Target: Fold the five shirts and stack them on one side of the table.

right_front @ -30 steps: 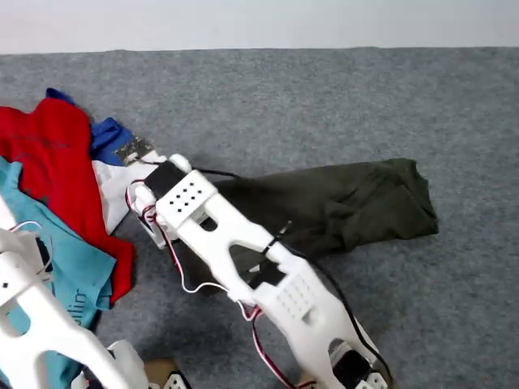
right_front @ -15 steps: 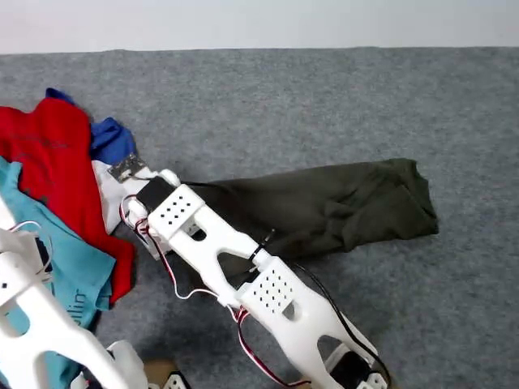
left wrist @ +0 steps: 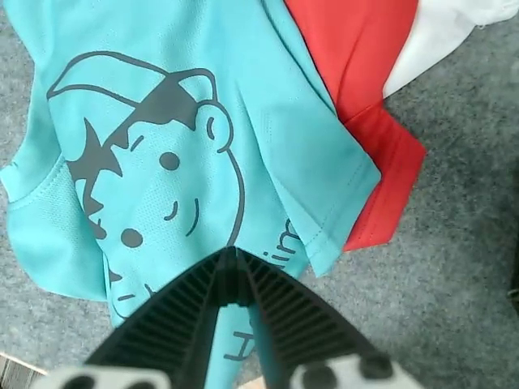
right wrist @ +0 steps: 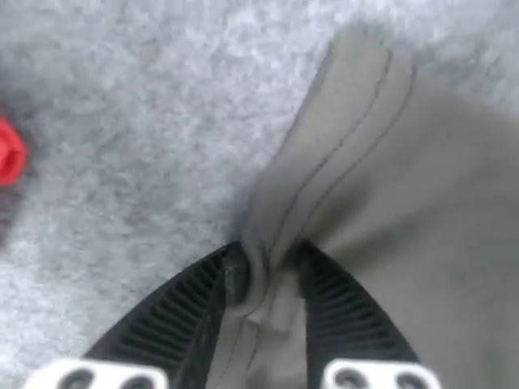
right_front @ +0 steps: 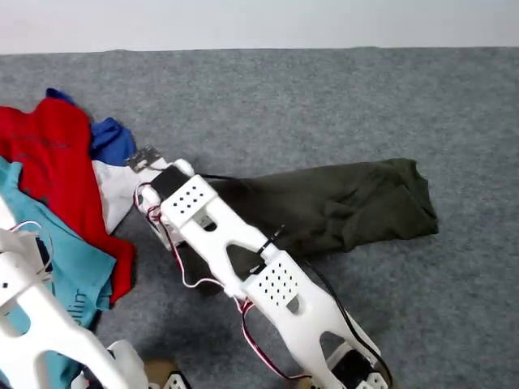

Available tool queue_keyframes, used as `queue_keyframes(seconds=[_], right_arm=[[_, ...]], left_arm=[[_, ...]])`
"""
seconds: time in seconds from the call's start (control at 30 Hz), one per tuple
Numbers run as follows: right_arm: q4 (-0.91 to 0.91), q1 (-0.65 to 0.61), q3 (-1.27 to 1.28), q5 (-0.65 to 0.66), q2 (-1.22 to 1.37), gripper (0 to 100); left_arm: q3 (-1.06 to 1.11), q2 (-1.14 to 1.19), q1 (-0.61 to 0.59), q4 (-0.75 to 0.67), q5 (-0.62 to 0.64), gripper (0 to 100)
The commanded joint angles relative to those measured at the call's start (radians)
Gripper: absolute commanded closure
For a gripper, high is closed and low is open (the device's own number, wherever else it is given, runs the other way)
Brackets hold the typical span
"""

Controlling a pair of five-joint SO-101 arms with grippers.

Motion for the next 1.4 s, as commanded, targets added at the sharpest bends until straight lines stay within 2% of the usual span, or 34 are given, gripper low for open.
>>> queue_keyframes(seconds=[0.0,0.2,0.4,0.73,0.87,1.0,1.3,1.37], right_arm=[[0.031,0.013,-0.003,0.029,0.018,89.5],[0.025,0.007,-0.008,0.057,0.012,88.7],[0.035,-0.015,-0.063,0.058,-0.007,77.2],[0.036,-0.053,-0.046,0.064,0.035,78.8],[0.036,-0.051,-0.048,0.075,0.036,85.6],[0.035,-0.045,-0.048,0.161,0.039,88.4],[0.036,-0.002,-0.048,0.167,0.039,99.4],[0.041,0.028,-0.046,0.167,0.035,98.9]], left_arm=[[-0.002,-0.026,-0.002,-0.014,-0.006,100],[-0.002,-0.026,-0.002,-0.014,-0.006,100],[-0.001,-0.026,-0.002,-0.023,-0.006,100],[-0.001,-0.026,-0.002,-0.034,-0.006,100],[-0.002,-0.026,-0.003,-0.043,-0.008,100],[-0.002,-0.026,-0.003,-0.043,-0.011,100],[-0.005,-0.026,-0.003,-0.043,-0.034,100],[-0.007,-0.026,-0.003,-0.043,-0.034,100]])
